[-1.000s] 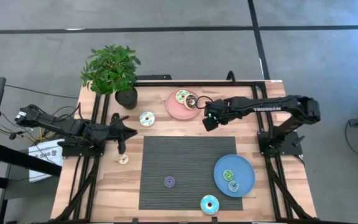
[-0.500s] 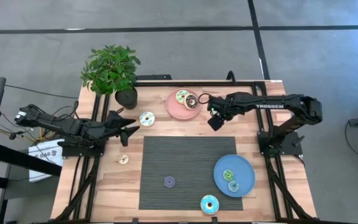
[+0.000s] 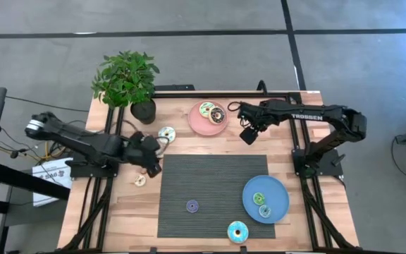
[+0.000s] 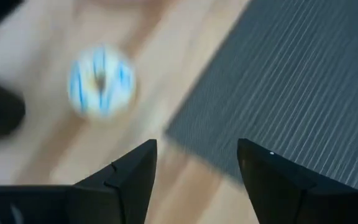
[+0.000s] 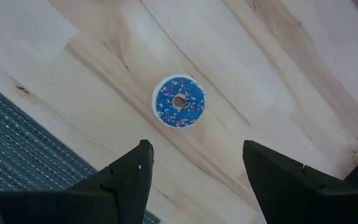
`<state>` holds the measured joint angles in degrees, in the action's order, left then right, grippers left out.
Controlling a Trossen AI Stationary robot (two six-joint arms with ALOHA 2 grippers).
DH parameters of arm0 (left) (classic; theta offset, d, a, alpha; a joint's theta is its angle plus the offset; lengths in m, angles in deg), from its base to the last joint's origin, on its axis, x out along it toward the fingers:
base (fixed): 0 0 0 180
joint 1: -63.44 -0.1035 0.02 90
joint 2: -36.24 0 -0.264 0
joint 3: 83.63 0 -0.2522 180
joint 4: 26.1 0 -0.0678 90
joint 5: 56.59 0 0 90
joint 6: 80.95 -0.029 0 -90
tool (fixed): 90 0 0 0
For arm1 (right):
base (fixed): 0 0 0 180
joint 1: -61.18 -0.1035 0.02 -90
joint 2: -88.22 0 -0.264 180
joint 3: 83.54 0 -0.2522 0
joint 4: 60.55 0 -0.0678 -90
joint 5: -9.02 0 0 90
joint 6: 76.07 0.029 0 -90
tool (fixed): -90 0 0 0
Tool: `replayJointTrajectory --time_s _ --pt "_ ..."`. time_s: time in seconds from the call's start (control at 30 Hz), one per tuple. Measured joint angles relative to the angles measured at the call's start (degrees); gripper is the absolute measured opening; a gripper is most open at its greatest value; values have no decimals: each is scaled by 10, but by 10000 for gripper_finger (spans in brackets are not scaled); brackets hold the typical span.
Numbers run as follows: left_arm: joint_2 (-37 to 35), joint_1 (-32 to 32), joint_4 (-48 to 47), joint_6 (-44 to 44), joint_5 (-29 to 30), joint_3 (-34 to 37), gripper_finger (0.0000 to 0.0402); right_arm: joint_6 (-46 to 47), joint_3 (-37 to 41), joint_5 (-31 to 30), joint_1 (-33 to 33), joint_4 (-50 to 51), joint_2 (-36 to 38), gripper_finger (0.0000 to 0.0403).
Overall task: Pick & Place donuts
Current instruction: Put the small white donut on the blue plate
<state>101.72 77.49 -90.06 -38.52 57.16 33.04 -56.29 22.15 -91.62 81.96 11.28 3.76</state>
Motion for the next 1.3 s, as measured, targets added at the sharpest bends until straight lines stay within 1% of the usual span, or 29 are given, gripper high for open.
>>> replayJointTrajectory --time_s 0.17,0.23,0.37,0.5,0.63,0.83,0.97,1.2,1.3 --pt "79 0 -102 109 -94 -11 218 -2 0 0 10 0 0 240" --pt "104 2 -123 132 -122 -11 218 -1 0 2 9 0 0 240" --pt "131 15 -120 155 -158 -11 218 2 0 3 -2 1 0 240" --pt "134 25 -115 184 -192 -7 218 20 0 4 -23 2 0 240" --pt "134 40 -101 203 -205 14 218 49 0 21 -53 4 0 240" --pt "134 52 -105 254 -219 55 218 139 0 23 -111 16 6 240" --pt "134 56 -84 258 -234 76 218 196 0 23 -146 15 22 240" --pt "134 59 0 240 -230 112 218 306 0 24 -195 15 53 240" --pt "133 59 5 232 -227 121 218 347 0 28 -219 15 65 240"
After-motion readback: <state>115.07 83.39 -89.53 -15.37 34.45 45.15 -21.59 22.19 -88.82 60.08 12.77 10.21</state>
